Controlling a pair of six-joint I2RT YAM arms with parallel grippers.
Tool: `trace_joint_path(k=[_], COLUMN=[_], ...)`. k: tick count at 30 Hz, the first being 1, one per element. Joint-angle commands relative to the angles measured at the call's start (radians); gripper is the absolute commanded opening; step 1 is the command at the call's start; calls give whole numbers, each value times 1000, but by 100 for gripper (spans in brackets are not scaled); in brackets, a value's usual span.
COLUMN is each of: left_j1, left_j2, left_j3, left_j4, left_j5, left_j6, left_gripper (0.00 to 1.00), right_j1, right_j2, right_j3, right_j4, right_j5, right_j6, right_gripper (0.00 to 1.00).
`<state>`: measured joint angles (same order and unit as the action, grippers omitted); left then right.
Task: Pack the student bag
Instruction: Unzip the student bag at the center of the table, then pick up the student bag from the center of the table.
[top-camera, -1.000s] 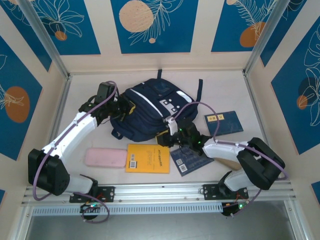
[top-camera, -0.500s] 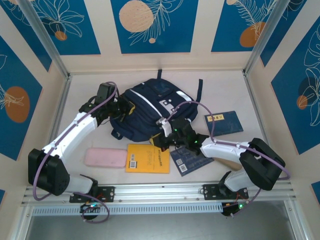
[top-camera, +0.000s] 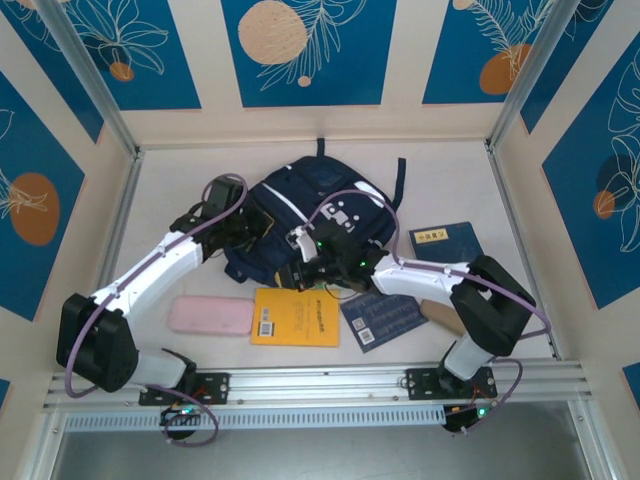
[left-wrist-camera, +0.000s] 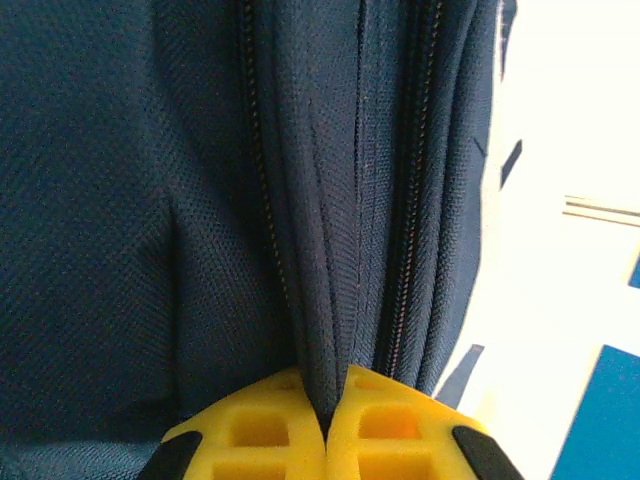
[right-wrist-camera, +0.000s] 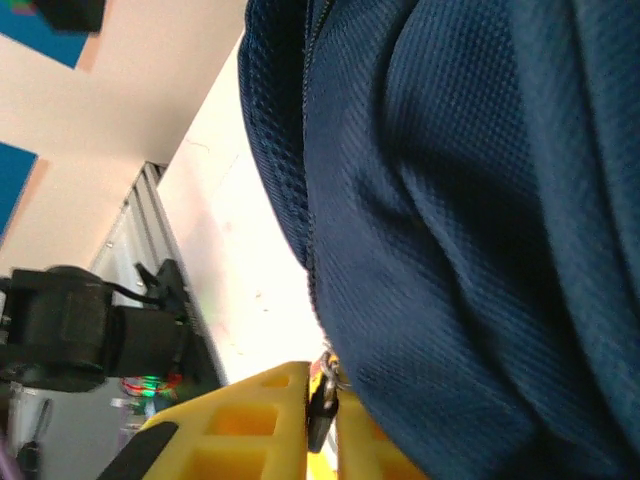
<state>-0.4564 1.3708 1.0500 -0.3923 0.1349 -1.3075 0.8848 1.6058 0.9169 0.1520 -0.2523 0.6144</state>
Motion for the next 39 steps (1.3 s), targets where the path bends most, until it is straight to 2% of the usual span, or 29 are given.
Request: trace_joint_path(k=[1,3,5,9,13,16,20,24,27,31,33,36,39], left_j1=[-39,-36,-34,-33,-32,-31,-29,-27,-22,-9,-1,8,11], left_j2=[-12,-23,-26,-26,-14,-2,-6,-12,-10,-9,-10,-4,2], left_j3=[-53,-73,-82,-109,-144,-128,-101,-85,-81,-68,-53,-24,6], left_j4=[13,12,0,-14,23,26,6,-7,-16,-30,-43,-61,-82], left_j5=[37,37,35,36,69,90,96,101,111,127,127,126,132], left_j6=[14,36,70,119,132,159,195,218,224,237,252,279,302], left_gripper=[0,0,0,0,0,0,0,0,0,0,0,0,0], right_j1=[22,18,0,-46,-115,-165,-172,-191,-193,-177,-167,-168,-179], right_j2=[-14,-53,-93,-145,-173,-129,-6,103,168,220,228,236,222], right_j3=[80,82,108,173,183,197,286,369,418,453,443,437,410], right_j4=[2,-64,-183,-404,-443,-436,-489,-507,-528,-574,-568,-568,-547], right_j5=[-76,-70,-99,-131,-11,97,229,179,177,159,207,273,241], right_j6=[11,3,-45,-177,-233,-277,-406,-448,-495,-569,-593,-591,-578], right_gripper=[28,40,48,50,51,57,68,79,80,79,75,55,35])
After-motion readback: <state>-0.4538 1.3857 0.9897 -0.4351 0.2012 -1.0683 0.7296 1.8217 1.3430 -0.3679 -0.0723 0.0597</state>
